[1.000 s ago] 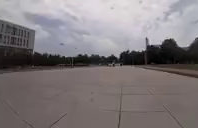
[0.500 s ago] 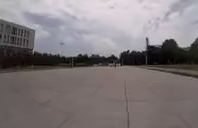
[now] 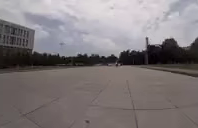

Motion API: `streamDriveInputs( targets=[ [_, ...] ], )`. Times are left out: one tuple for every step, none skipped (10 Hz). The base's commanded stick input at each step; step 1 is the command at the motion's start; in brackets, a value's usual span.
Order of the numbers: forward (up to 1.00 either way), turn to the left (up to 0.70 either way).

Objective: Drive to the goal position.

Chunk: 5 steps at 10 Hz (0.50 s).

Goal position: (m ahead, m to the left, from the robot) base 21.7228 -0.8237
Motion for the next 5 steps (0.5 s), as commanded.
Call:
streamDriveInputs(
  targets=[
    [0.7,0.0],
    [0.7,0.0],
    [0.7,0.0],
    [0.7,0.0],
    [0.7,0.0]
  ],
)
